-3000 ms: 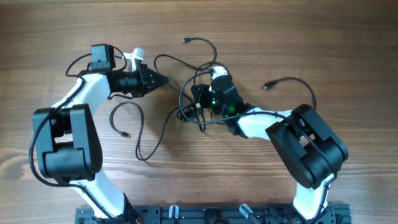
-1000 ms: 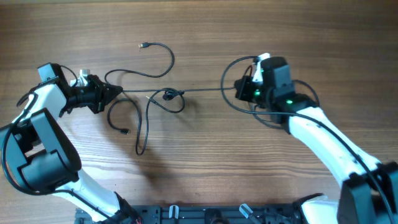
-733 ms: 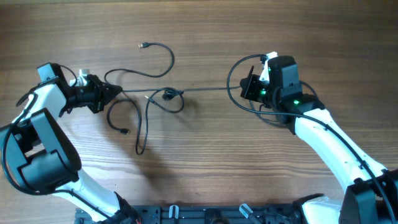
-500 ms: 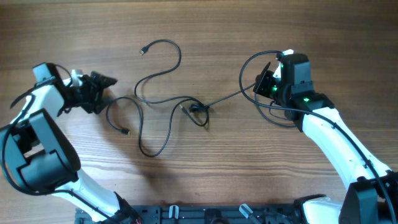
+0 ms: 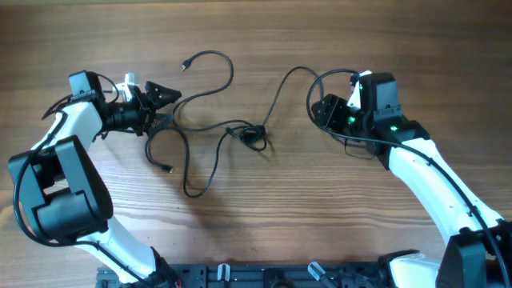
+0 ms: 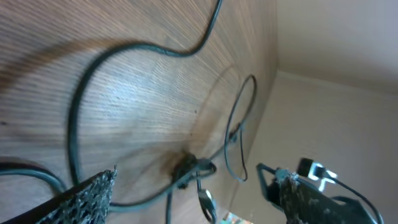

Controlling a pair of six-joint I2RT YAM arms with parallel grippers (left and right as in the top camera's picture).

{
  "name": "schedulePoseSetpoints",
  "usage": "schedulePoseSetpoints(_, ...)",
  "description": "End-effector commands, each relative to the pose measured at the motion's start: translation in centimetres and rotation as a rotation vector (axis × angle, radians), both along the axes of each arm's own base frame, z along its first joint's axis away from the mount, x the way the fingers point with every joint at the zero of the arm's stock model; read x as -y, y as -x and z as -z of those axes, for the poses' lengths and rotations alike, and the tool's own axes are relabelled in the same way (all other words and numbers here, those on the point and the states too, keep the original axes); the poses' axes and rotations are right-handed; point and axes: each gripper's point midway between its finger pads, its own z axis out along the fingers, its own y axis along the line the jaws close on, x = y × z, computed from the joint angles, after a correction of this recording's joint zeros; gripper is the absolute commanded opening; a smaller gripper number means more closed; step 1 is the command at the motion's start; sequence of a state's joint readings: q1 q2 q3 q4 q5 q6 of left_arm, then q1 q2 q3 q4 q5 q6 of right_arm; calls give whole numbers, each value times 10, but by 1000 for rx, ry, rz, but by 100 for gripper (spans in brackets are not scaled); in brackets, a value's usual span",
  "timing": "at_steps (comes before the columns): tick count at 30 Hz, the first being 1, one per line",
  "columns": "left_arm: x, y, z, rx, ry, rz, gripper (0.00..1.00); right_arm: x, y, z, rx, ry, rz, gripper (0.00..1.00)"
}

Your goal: Untangle cables

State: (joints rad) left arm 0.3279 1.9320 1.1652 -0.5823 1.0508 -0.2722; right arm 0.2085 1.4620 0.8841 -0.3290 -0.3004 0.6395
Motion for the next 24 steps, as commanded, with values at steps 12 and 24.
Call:
schedulePoseSetpoints(12, 36, 1, -3, 90, -255, 144, 37, -62, 27, -1, -169, -241, 0, 39)
schedulePoseSetpoints(24, 69, 15, 15, 160, -438, 351, 48, -126, 22, 37, -217, -318, -39, 41)
